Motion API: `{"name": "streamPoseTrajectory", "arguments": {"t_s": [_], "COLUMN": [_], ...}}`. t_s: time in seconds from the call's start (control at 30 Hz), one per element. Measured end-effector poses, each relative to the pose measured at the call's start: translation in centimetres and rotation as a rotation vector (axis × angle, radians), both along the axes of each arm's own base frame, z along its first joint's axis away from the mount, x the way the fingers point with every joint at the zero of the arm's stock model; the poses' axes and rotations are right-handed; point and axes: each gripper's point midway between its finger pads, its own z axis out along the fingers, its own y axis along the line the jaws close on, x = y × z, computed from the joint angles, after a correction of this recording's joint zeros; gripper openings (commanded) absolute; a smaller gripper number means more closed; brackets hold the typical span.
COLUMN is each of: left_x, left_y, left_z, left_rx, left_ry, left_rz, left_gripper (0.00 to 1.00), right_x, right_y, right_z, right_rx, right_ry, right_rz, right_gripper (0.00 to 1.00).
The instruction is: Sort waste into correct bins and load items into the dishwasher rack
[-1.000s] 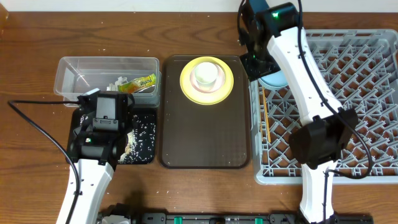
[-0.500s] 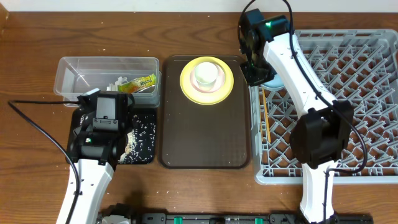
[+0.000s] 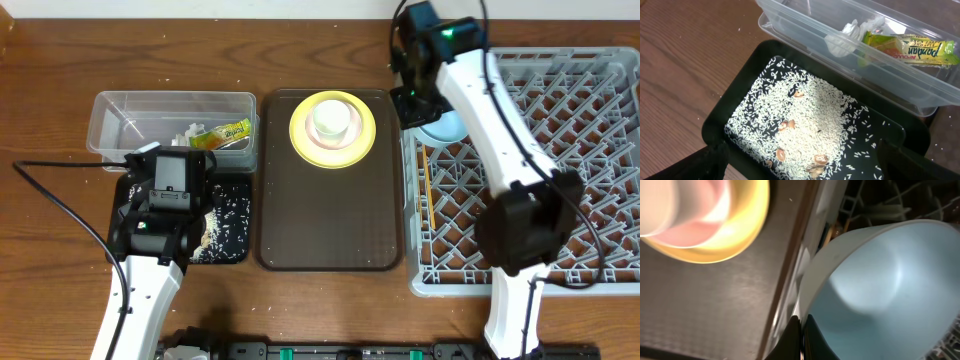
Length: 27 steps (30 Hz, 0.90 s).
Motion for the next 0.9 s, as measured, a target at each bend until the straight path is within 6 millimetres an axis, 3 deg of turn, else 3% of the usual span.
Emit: {"name": "streamPoseTrajectory", "arguments": {"t_s": [0.17,0.3,0.4,0.7,0.9], "left_x": [0.0,0.0,0.0,0.0,0.0], "left_y": [0.0,0.0,0.0,0.0,0.0], "left_z": [0.0,0.0,0.0,0.0,0.0], "left_rx": [0.000,0.000,0.000,0.000,0.000], "left_ry": [0.000,0.000,0.000,0.000,0.000], "left_rz": [0.000,0.000,0.000,0.000,0.000], "left_gripper": [0.96,0.96,0.96,0.96,0.96], "right_x": [-0.8,-1.8,-1.9,-3.1,-3.0], "right_y": [0.0,-0.8,-0.8,-1.4,-0.9], "right_z": [4.0,5.2,4.4,-0.7,-2.7], "right_rx": [0.116,0.135,0.134,0.085,0.106], "right_ry": [-0.050,-0.038,-0.023,0.075,0.080], "right_rz": [-0.015,-0.024,-0.011,0.003,0.011], "right_gripper": [0.01,0.01,0.01,0.01,0.01]}}
